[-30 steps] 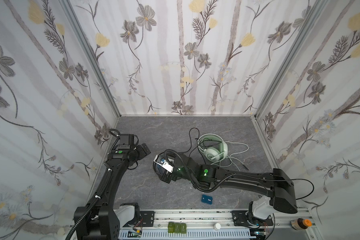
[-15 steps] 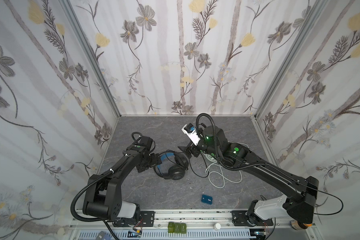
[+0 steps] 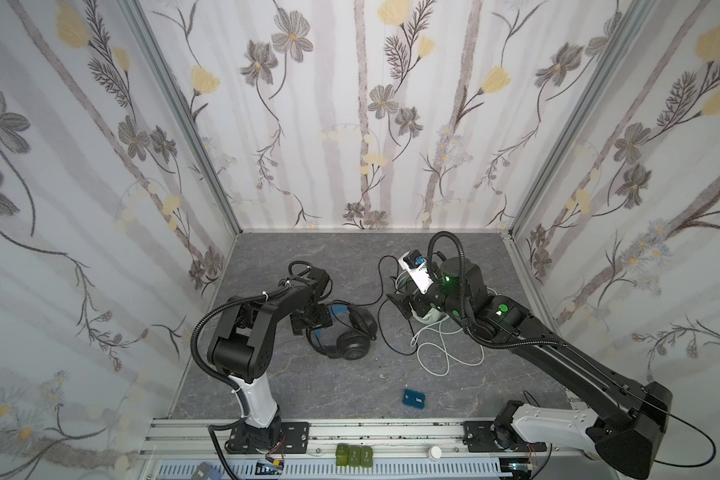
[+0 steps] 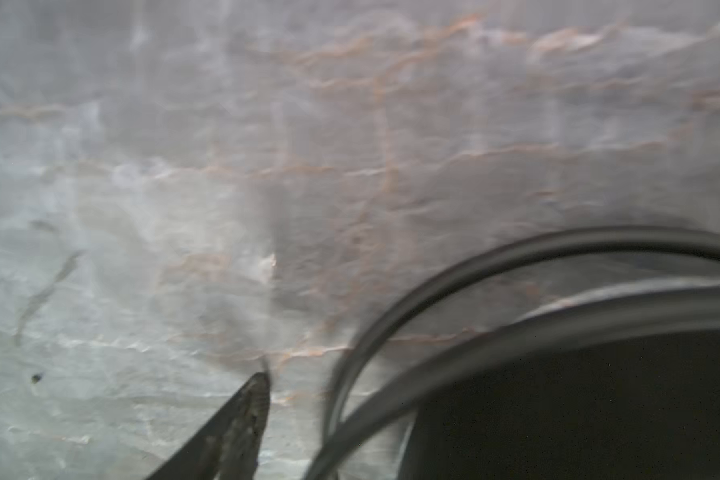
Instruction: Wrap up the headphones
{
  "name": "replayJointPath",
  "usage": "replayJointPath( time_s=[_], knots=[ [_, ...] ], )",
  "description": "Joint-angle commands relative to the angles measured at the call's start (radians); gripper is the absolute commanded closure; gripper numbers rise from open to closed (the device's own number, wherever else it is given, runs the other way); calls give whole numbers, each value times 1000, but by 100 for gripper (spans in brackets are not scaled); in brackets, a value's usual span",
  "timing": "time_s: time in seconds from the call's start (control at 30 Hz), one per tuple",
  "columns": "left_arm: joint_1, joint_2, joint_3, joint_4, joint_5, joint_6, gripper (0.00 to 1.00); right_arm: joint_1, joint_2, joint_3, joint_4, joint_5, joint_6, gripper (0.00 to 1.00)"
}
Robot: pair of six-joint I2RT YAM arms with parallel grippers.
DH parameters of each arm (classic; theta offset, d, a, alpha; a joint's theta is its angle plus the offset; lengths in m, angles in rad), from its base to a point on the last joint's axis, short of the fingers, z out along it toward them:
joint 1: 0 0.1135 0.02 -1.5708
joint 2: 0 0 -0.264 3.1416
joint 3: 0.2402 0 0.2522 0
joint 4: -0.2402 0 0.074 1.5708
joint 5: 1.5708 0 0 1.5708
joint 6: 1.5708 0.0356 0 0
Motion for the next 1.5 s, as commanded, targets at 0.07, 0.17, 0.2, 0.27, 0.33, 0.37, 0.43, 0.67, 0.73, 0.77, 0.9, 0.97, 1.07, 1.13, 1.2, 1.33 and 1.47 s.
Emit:
replayJointPath(
  time_s=[0.07,0.17,0.2,0.27,0.33,0.37,0.43,0.67,0.73,0.77,0.9,0.97,1.07,1.13,1.2,1.33,1.47],
  knots=[
    [-16,45,-8,30,-43,-14,41,-13,30,38,24,26,26,0],
    [-19,72,-17,67,-32,-16,57,-13,56,64,12,46,29,0],
    [-19,74,-17,74,-29,-17,64,-13,69,80,3,52,30,0],
    [-20,64,-16,76,-37,-11,74,-13,87,99,-4,61,29,0],
    [-19,36,-8,65,-62,7,85,-13,102,111,1,60,38,0],
    [-19,20,0,54,-80,18,88,-13,108,118,1,54,47,0],
    [-18,-17,25,35,-120,50,100,-12,117,132,13,28,63,1],
    [-7,-77,107,23,-218,200,100,-10,156,200,42,62,149,1],
    [-4,-86,127,23,-259,246,100,-13,163,204,75,87,173,1],
    [-4,-92,139,14,-282,262,100,-15,165,209,94,83,183,1],
    [-4,-171,202,-30,-392,361,100,-26,184,242,171,17,179,1],
    [-5,-214,240,-42,-461,412,100,-40,190,250,212,-17,162,1],
    [-19,-268,318,-69,-504,486,100,-84,207,296,221,-106,167,2],
    [-47,-319,297,5,-487,595,100,-100,202,321,231,-139,149,1],
    [-77,-366,256,79,-436,695,100,-113,193,324,248,-165,129,0],
    [-108,-437,219,144,-361,794,100,-133,219,326,243,-245,87,1],
    [-108,-430,285,68,-228,742,100,-137,193,263,257,-261,98,3]
  ],
)
